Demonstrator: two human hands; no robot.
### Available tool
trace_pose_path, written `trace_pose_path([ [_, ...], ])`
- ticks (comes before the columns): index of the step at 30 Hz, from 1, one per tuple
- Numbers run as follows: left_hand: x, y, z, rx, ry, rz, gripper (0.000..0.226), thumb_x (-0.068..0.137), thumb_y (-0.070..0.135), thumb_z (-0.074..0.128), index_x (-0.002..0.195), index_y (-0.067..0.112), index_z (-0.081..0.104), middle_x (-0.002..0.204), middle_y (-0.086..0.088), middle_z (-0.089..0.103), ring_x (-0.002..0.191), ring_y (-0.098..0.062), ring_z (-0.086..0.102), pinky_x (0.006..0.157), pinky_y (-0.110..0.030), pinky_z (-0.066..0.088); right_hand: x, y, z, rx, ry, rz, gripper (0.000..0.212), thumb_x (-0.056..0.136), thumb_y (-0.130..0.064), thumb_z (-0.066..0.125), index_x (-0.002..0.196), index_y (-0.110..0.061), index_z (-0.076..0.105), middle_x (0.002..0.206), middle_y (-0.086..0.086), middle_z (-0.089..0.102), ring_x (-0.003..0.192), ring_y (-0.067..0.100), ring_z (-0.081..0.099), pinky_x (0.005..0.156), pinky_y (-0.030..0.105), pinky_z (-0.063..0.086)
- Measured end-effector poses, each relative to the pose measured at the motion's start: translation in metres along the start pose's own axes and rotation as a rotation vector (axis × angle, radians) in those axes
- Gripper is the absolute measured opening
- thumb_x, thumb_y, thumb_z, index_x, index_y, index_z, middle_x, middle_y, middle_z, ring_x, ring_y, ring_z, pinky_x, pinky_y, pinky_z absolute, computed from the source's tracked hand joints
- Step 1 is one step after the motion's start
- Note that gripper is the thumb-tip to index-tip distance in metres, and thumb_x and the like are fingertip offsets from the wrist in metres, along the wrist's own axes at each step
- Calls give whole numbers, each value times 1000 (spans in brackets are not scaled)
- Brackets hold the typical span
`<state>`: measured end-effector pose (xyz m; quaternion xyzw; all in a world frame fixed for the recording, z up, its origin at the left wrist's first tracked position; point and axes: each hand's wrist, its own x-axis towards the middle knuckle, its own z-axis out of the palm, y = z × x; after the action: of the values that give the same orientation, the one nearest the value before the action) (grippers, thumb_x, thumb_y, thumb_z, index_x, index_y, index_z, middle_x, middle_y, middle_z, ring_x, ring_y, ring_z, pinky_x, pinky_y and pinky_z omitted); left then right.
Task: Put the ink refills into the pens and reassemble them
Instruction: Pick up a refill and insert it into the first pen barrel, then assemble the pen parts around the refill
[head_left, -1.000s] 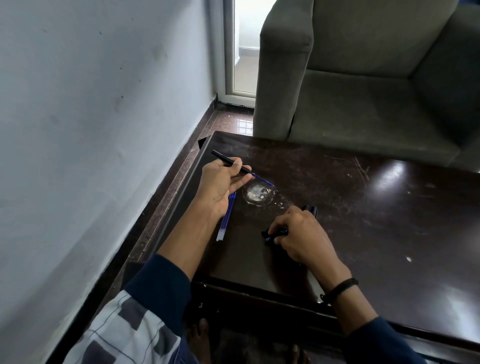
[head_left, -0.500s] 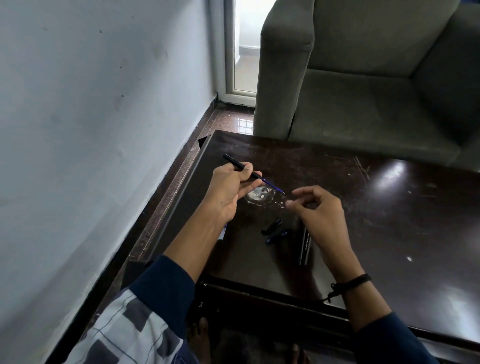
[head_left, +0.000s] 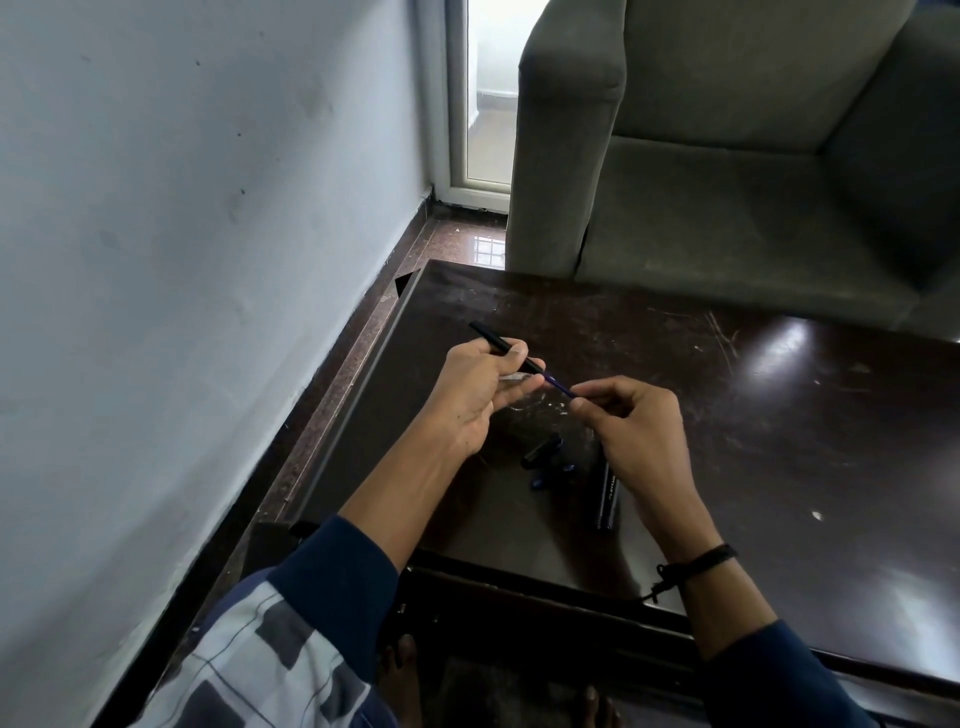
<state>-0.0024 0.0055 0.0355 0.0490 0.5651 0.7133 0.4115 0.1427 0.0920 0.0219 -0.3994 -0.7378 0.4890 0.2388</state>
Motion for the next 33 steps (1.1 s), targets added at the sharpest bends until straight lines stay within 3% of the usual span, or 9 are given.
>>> trace_pose_path([
  [3, 1, 3, -3, -25, 18, 2, 9, 99, 2, 59, 103, 1, 67, 105, -22, 73, 97, -31, 74, 71, -27, 62, 0, -3, -6, 78, -19, 62, 14, 90, -9, 76, 92, -23, 79, 86, 0, 76, 79, 12, 69, 73, 29, 56],
  [7, 3, 8, -8, -96, 34, 10, 14, 99, 1, 60, 110, -6, 65, 101, -24, 72, 81, -30, 77, 67, -24, 62, 5, -6, -21, 495, -48, 228, 14, 86, 4, 73, 94, -6, 78, 82, 8, 78, 71, 11, 69, 69, 19, 56],
  [10, 5, 11, -12, -127, 55, 24, 22, 99, 1, 60, 118, -10, 62, 105, -27, 72, 84, -34, 77, 68, -24, 62, 12, -2, -32, 723, -22, 336, 16, 85, 2, 73, 99, -5, 77, 77, 3, 75, 65, 6, 68, 65, 14, 56],
  [15, 5, 14, -17, -137, 66, 35, 24, 99, 2, 60, 120, -10, 61, 110, -28, 71, 87, -34, 77, 70, -26, 63, 18, 2, -47, 846, 93, 344, 14, 91, -5, 70, 104, -5, 75, 76, 1, 73, 68, 7, 69, 66, 15, 57],
  [20, 5, 16, -18, -99, 76, 46, 24, 99, 3, 61, 119, -9, 61, 113, -29, 70, 89, -37, 76, 68, -26, 62, 16, -3, -58, 732, 202, 221, 5, 93, -13, 72, 96, -8, 72, 90, 8, 79, 82, 16, 76, 68, 17, 59],
  [27, 5, 14, -17, -68, 80, 53, 23, 99, 3, 61, 118, -8, 62, 112, -28, 70, 93, -37, 75, 69, -28, 62, 20, 12, -57, 328, 255, 103, 16, 92, -21, 77, 97, -6, 73, 74, 6, 71, 58, 8, 64, 55, 18, 52],
  [33, 5, 13, -17, -57, 78, 64, 19, 98, 3, 62, 114, -7, 64, 113, -29, 70, 94, -36, 75, 70, -28, 62, 25, 37, -46, -183, 220, 198, 19, 86, -40, 80, 80, -23, 74, 69, -4, 74, 60, 14, 71, 79, 39, 62],
])
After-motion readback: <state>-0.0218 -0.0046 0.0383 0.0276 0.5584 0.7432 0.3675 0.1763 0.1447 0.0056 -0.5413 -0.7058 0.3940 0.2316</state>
